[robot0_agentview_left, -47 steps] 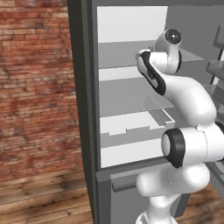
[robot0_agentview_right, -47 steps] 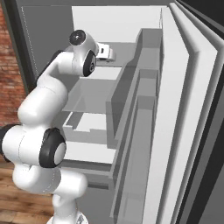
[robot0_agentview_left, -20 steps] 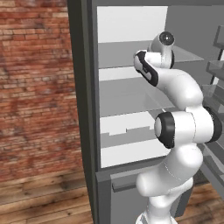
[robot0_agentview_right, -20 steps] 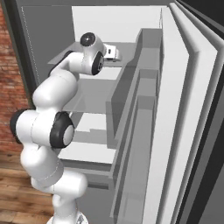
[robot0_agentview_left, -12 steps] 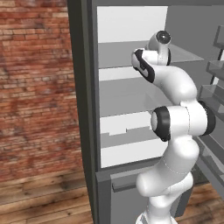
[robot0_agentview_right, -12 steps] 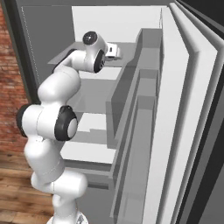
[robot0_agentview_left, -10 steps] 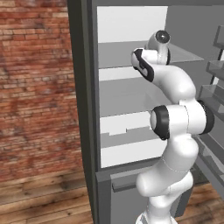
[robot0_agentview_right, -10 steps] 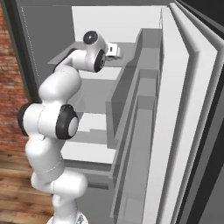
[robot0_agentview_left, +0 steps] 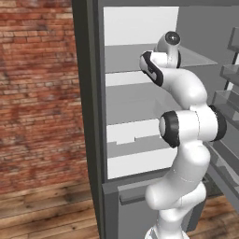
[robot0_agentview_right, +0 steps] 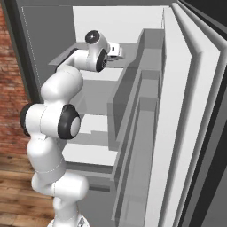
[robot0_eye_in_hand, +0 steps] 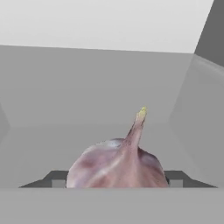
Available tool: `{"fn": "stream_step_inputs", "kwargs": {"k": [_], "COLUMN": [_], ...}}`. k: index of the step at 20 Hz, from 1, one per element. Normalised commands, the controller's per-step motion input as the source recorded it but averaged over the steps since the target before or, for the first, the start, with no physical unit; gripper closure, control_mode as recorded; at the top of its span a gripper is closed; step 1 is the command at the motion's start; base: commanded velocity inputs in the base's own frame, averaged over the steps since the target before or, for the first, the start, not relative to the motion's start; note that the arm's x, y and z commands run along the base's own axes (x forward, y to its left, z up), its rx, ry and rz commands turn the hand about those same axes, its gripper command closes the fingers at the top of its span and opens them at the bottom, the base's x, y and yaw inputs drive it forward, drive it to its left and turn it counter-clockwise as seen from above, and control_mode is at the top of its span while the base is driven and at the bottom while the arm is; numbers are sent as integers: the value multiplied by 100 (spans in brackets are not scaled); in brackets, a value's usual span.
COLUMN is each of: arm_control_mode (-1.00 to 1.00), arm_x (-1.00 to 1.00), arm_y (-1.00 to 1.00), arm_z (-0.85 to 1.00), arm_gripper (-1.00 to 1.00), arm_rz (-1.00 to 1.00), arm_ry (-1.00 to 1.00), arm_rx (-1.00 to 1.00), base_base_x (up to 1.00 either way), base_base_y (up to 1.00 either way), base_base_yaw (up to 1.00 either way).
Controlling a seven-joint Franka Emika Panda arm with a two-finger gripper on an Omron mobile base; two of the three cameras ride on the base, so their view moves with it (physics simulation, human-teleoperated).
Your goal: Grab the garlic and lime from the fridge, place them in the blender, close the lid, and turn on the blender to create a marinade.
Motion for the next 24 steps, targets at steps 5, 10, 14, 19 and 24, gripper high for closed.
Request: {"fn": "stream_step_inputs", "kwargs": {"k": [5,10,14,19,24], "arm_control_mode": [-100,-100,-100,-100,-100], "arm_x": [-14,-91,-100,-100,-100], "arm_y": [0,0,0,0,0], "arm_z": [-5,1,0,19,5], "arm_gripper": [100,100,100,100,100], "arm_rz": [0,0,0,0,0], "arm_ry": [-6,-3,0,0,0], "arm_rx": [0,0,1,5,6], "base_base_x": [0,0,0,0,0], "base_base_y": [0,0,0,0,0], "base_base_yaw": [0,0,0,0,0]}}
